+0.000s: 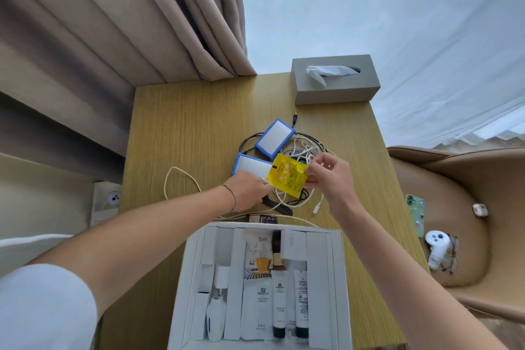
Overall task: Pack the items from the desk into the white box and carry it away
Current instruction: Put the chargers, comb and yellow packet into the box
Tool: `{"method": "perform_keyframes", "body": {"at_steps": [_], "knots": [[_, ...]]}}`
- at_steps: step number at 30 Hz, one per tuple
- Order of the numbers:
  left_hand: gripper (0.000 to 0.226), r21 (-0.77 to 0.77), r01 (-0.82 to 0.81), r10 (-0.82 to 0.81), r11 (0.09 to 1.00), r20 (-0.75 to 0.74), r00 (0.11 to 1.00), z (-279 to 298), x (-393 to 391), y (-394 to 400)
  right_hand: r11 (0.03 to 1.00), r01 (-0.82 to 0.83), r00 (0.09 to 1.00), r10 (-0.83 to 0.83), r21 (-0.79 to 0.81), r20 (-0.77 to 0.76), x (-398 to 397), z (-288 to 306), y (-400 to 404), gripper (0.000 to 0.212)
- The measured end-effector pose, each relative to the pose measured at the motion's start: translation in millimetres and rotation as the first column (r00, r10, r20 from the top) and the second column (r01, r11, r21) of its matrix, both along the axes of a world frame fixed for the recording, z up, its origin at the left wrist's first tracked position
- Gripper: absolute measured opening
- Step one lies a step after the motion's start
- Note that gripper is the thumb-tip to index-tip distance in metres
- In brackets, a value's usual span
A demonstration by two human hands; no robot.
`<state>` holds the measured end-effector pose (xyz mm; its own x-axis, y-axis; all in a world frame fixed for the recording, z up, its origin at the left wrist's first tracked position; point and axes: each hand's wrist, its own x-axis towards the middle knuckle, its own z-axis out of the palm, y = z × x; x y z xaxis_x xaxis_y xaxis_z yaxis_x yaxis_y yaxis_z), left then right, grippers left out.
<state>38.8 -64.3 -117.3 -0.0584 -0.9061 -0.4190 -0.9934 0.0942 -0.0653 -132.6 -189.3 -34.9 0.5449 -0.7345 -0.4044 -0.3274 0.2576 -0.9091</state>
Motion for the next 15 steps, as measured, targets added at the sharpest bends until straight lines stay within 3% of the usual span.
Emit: {"method": "perform_keyframes", "body": {"at_steps": [5, 15], "knots": [[0.015, 0.053, 0.047, -0.05, 0.998, 0.058, 0.997, -6, -2, -5, 0.99, 0.097, 0.994, -0.101, 0.103, 0.033, -12, 7, 0, 0.012], [0.019, 0.075, 0.003, -0.006, 0.997, 0.042, 0.999, -11, -10, -8, 0.984, 0.104, 0.993, -0.111, 0.144, 0.041, -28, 10, 14, 0.011]]}}
